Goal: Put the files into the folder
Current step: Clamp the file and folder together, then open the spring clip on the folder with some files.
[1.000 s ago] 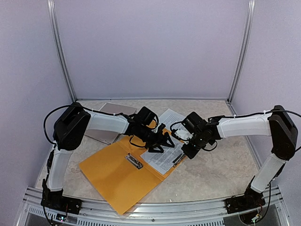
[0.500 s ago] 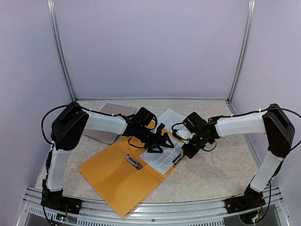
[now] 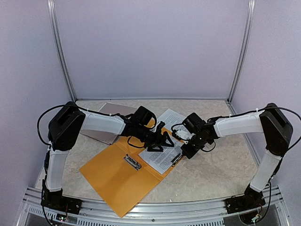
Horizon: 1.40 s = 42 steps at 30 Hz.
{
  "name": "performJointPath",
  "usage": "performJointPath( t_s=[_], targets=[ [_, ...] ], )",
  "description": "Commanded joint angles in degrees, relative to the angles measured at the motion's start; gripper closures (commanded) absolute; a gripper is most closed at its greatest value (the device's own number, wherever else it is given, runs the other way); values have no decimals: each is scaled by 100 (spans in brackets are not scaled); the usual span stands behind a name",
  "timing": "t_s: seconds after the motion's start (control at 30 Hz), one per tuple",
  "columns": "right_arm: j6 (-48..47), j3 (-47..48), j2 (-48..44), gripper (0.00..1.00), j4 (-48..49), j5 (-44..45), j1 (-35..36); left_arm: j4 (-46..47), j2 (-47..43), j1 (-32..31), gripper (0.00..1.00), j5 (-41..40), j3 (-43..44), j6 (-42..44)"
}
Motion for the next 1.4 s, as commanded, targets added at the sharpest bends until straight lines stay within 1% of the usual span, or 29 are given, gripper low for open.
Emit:
performJointPath(
  t_s=[0.0,0.67,0.97,1.2,1.37],
  targets=[
    [101,-367,497,100,-483,5,-12,127,-227,-36,19,-87,-86,123],
    [78,-44,-3,100,-698,-550,-6,-22,-231,-37,19,-268,-62,166],
    [355,-65,-315,84,-553,-516,-4,31,-368,-37,18,-178,-21,335],
    [512,-27,-815,74,-243,-886,-5,266,-669,-44,17,-7,-180,360],
    [618,-58,-1065,61,-54,-840,-6,327,-1130,-46,14,-284,-612,509]
  ],
)
